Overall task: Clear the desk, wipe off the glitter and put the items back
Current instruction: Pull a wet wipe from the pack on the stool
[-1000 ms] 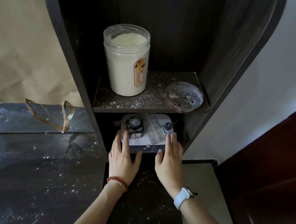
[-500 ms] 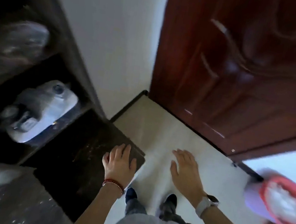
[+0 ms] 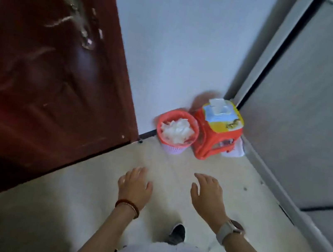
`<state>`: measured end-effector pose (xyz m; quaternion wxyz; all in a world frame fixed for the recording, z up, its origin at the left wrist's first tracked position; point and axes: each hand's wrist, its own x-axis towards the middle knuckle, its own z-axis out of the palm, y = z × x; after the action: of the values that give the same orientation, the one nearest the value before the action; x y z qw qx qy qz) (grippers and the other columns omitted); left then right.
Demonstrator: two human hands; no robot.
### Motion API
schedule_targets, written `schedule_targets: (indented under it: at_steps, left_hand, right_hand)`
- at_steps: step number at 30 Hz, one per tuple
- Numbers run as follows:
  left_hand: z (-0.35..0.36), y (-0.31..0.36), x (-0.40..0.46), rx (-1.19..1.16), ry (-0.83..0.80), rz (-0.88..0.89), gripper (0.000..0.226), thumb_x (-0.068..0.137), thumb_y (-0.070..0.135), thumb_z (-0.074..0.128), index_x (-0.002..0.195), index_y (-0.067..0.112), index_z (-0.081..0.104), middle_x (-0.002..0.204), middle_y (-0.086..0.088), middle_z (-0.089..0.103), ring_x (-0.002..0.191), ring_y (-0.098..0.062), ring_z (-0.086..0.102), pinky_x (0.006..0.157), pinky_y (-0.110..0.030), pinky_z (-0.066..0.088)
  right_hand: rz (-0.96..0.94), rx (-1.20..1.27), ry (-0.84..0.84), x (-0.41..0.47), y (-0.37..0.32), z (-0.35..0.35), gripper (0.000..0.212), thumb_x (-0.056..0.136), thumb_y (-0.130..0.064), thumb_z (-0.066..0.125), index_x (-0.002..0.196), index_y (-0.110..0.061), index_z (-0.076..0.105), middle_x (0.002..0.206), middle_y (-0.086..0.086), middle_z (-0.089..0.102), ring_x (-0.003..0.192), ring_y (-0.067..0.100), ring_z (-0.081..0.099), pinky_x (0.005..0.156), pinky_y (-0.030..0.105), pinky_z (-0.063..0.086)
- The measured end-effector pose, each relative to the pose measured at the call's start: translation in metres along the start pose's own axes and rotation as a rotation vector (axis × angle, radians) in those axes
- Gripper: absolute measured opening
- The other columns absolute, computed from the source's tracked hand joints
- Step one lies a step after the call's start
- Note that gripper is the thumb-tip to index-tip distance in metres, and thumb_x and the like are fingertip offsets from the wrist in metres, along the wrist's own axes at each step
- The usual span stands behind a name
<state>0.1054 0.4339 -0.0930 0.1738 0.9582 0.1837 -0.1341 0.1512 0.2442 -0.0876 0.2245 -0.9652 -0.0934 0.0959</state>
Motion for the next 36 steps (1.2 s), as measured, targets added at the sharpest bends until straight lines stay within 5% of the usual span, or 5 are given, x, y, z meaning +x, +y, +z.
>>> schedule_targets:
  at_steps: [9,13,18,25,36]
  left_hand:
    - [0.005,0.161,0.110,0.125,-0.106,0.343,0.048,0.091,0.032,0.042,0.137,0.019,0.035,0.141,-0.004,0.041,0.126,-0.022,0.038,0.103,-0.037,0.030]
    - [0.017,0.198,0.167,0.088,-0.078,0.361,0.034,0.088,0.024,0.047,0.119,0.012,0.053,0.114,-0.011,0.060,0.104,-0.030,0.057,0.085,-0.039,0.046]
    - [0.012,0.241,0.269,0.065,-0.192,0.328,0.040,0.092,0.026,0.043,0.130,0.012,0.043,0.132,-0.011,0.047,0.117,-0.028,0.045,0.095,-0.037,0.039]
    - [-0.015,0.284,0.396,-0.036,-0.145,0.268,0.078,0.066,0.051,0.015,0.121,0.009,0.052,0.126,-0.013,0.053,0.117,-0.031,0.047,0.095,-0.038,0.038]
    - [0.081,0.315,0.547,-0.087,-0.265,0.050,0.046,0.089,0.027,0.049,0.133,0.015,0.041,0.135,-0.007,0.045,0.124,-0.023,0.040,0.101,-0.035,0.031]
  right_hand:
    - [0.400,0.160,0.164,0.053,0.121,-0.056,0.038,0.075,-0.021,0.048,0.104,-0.004,0.066,0.102,0.016,0.067,0.100,0.039,0.059,0.089,0.050,0.044]
    - [0.453,0.152,0.113,0.103,0.150,-0.063,0.036,0.085,-0.020,0.047,0.116,-0.007,0.060,0.116,0.014,0.062,0.113,0.036,0.051,0.098,0.044,0.037]
    - [0.461,0.099,0.033,0.207,0.186,-0.080,0.039,0.092,-0.025,0.040,0.127,-0.013,0.050,0.130,0.006,0.052,0.125,0.026,0.040,0.104,0.036,0.027]
    - [0.374,0.100,-0.052,0.369,0.189,-0.105,0.046,0.078,-0.027,0.035,0.105,-0.005,0.065,0.101,0.013,0.067,0.096,0.037,0.061,0.082,0.047,0.049]
    - [0.256,0.139,-0.293,0.546,0.278,-0.030,0.036,0.093,-0.012,0.043,0.128,-0.008,0.047,0.129,0.010,0.052,0.121,0.027,0.043,0.102,0.035,0.033]
